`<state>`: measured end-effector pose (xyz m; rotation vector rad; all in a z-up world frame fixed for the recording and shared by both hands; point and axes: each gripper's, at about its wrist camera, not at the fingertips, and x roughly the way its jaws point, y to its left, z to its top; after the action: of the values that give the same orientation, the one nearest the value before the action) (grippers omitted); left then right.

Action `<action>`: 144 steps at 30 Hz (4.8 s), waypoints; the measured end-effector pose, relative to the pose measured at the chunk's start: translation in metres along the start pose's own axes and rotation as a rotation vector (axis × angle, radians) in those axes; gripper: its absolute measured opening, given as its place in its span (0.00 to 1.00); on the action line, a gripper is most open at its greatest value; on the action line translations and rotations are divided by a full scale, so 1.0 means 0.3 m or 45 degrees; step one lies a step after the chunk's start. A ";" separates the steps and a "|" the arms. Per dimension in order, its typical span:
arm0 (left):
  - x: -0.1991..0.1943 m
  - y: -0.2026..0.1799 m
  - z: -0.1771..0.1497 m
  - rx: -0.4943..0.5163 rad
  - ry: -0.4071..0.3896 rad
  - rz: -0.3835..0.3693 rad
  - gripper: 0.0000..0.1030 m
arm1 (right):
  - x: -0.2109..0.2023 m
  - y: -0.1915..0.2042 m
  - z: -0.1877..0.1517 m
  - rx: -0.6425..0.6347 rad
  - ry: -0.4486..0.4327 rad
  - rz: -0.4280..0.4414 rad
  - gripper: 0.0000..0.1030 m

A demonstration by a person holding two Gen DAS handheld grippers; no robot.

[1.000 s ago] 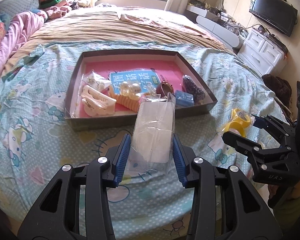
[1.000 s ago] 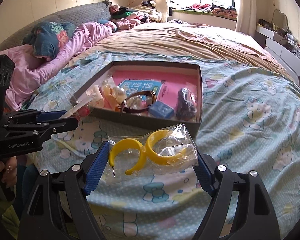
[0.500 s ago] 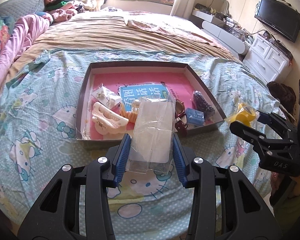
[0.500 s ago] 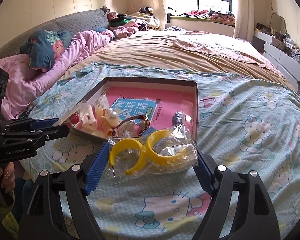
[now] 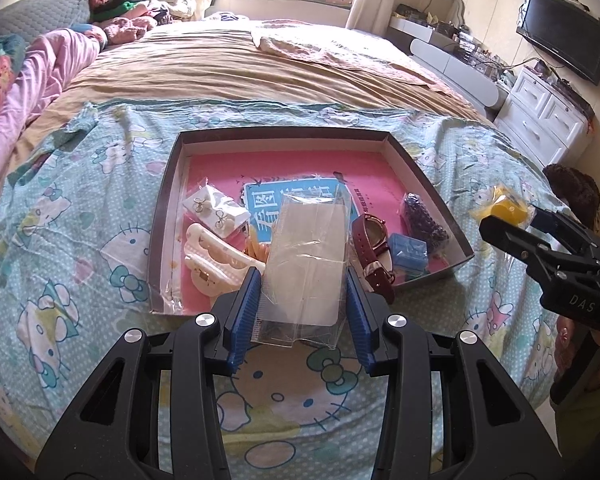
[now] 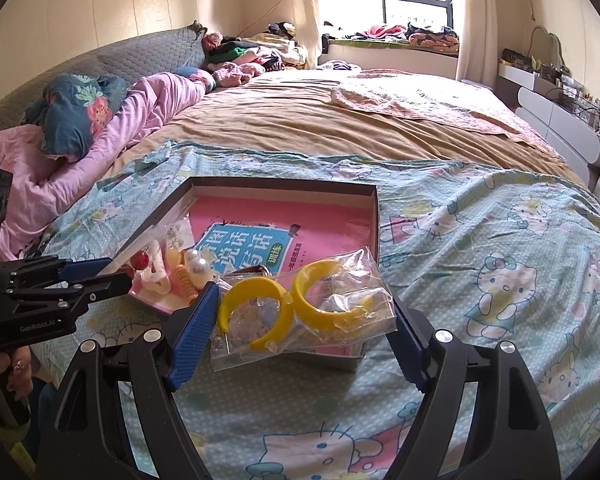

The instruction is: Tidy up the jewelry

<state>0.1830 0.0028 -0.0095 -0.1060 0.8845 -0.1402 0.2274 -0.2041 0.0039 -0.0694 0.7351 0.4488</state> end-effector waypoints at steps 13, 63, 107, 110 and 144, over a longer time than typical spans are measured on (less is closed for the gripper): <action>0.066 0.000 0.033 0.031 0.027 0.018 0.32 | 0.052 -0.016 0.049 -0.011 -0.005 -0.022 0.76; 0.175 0.105 0.035 -0.018 0.071 0.070 0.33 | 0.273 0.037 0.037 0.042 0.177 0.059 0.85; -0.069 0.035 0.043 -0.021 -0.055 0.156 0.81 | -0.065 0.027 0.032 0.073 -0.022 0.064 0.95; -0.085 0.023 0.035 -0.012 -0.059 0.160 0.85 | -0.087 0.032 0.027 0.070 -0.032 0.065 0.95; -0.256 -0.012 -0.237 -0.019 -0.141 0.194 0.91 | -0.268 0.111 -0.258 0.057 -0.031 0.042 0.96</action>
<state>0.0795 0.0095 0.0049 -0.0594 0.7803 0.0142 0.1121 -0.2207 0.0028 -0.0102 0.7232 0.4638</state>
